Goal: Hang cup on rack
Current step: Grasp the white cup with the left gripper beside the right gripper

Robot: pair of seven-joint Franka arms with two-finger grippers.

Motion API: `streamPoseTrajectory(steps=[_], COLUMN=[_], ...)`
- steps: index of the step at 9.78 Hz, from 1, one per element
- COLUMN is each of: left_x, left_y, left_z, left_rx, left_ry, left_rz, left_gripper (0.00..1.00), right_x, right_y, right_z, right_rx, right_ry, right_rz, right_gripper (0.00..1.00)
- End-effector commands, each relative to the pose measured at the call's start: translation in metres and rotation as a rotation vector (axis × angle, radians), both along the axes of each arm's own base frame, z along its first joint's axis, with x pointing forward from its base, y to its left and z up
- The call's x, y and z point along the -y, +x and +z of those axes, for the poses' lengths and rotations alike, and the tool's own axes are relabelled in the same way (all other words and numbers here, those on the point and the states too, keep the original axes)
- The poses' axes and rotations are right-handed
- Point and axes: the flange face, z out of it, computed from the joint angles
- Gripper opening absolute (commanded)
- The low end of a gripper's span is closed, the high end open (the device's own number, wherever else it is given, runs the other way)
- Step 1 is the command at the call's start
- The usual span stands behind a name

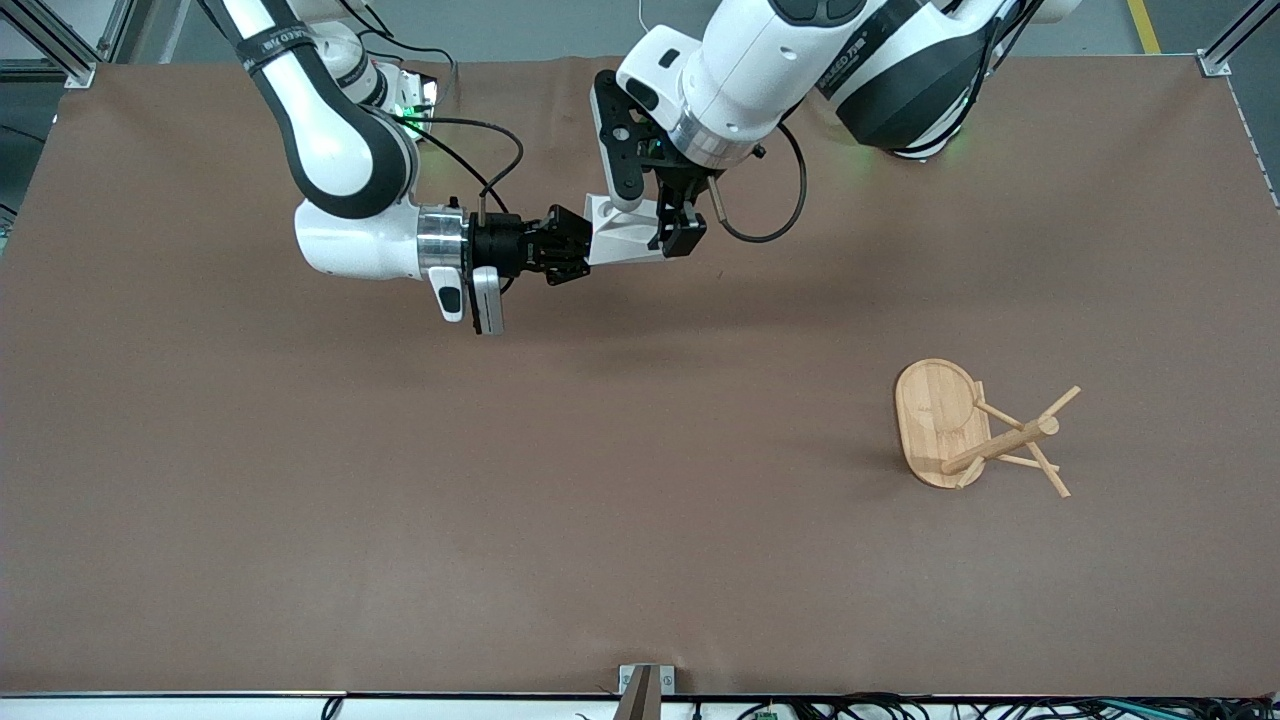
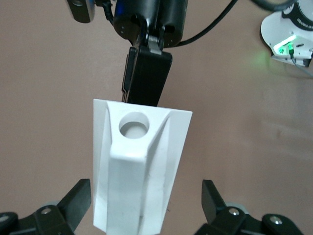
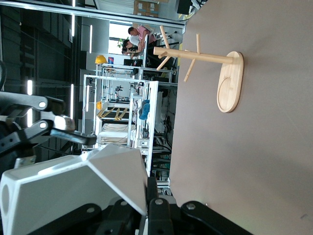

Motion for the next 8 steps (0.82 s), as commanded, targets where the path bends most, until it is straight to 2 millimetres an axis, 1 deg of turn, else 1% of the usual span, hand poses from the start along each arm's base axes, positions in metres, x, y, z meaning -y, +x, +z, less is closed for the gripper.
streamPoseTrajectory(steps=[1, 2, 3, 4, 5, 6, 7, 8], left_x=[0.004, 0.005, 0.006, 0.006, 0.007, 0.006, 0.005, 0.006], left_y=[0.004, 0.006, 0.007, 0.008, 0.007, 0.007, 0.007, 0.005], left_z=[-0.029, -0.035, -0.039, -0.04, -0.04, -0.041, -0.041, -0.039], left_rx=[-0.014, -0.022, -0.025, -0.024, -0.022, -0.023, -0.028, -0.029], left_ry=[0.034, 0.036, 0.035, 0.034, 0.033, 0.035, 0.04, 0.04], left_rz=[-0.048, -0.047, -0.049, -0.062, -0.069, -0.07, -0.073, -0.064], left_gripper=[1.0, 1.0, 0.97, 0.79, 0.48, 0.26, 0.09, 0.05], right_x=[0.004, 0.001, 0.001, 0.002, 0.001, 0.0, 0.0, 0.0], right_y=[-0.013, -0.015, -0.017, -0.017, -0.018, -0.018, -0.018, -0.018], right_z=[0.003, 0.004, 0.004, 0.005, 0.009, 0.011, 0.012, 0.013], right_rx=[0.01, 0.012, 0.011, 0.014, 0.013, 0.014, 0.017, 0.014], right_ry=[0.01, 0.01, 0.007, 0.007, 0.018, 0.023, 0.023, 0.03], right_rz=[-0.022, -0.017, -0.017, -0.018, -0.027, -0.029, -0.029, -0.035], right_gripper=[0.01, 0.01, 0.01, 0.02, 0.02, 0.02, 0.02, 0.02])
